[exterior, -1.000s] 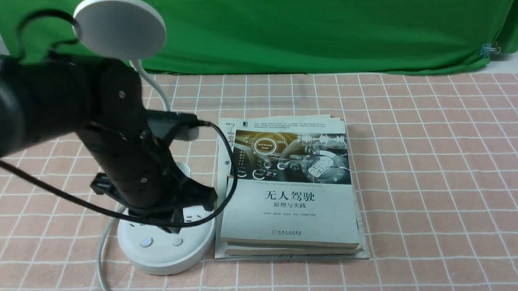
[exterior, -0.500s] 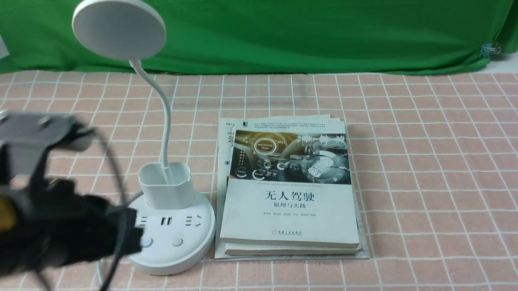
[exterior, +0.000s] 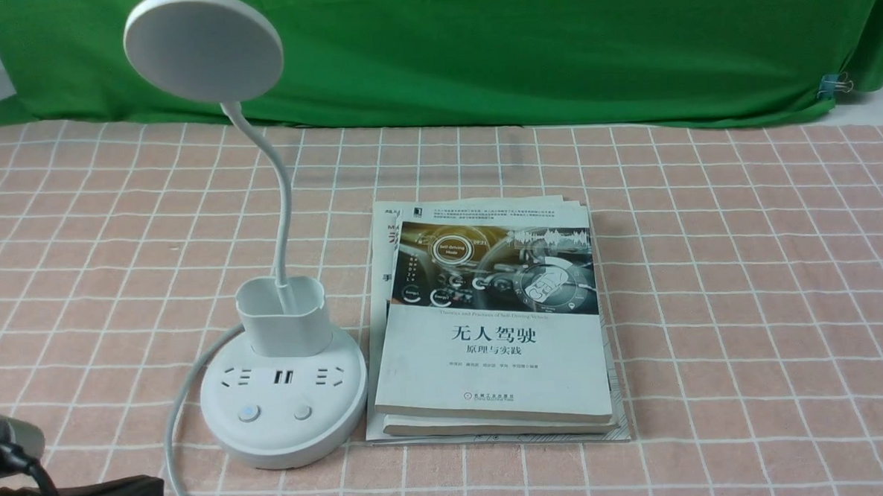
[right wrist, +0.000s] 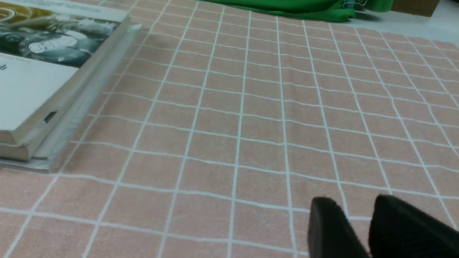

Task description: Turn off the table lamp on the pink coffee tablecloth by hand.

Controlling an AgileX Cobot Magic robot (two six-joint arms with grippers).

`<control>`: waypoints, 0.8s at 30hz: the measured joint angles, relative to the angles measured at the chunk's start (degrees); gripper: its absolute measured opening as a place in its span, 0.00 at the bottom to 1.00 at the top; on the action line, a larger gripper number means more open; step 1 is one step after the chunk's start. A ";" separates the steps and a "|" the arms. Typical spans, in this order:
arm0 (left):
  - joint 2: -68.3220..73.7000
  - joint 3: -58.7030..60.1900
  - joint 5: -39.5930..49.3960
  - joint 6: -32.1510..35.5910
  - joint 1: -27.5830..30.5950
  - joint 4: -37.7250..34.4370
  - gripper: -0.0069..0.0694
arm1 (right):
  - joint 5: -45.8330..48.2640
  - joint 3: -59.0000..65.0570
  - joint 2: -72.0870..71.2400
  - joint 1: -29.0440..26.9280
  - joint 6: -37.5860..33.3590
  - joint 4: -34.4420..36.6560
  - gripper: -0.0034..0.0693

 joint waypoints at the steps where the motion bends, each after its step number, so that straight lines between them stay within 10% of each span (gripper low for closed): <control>1: 0.00 0.14 0.00 0.00 0.00 0.06 0.09 | 0.00 0.00 0.00 0.00 0.00 0.00 0.38; 12: -5.48 7.30 -15.77 3.73 2.14 1.67 0.09 | 0.00 0.00 0.00 0.00 0.00 0.00 0.38; 24: -26.34 17.29 -17.46 4.23 22.80 -4.54 0.09 | 0.00 0.00 0.00 0.00 0.00 0.00 0.38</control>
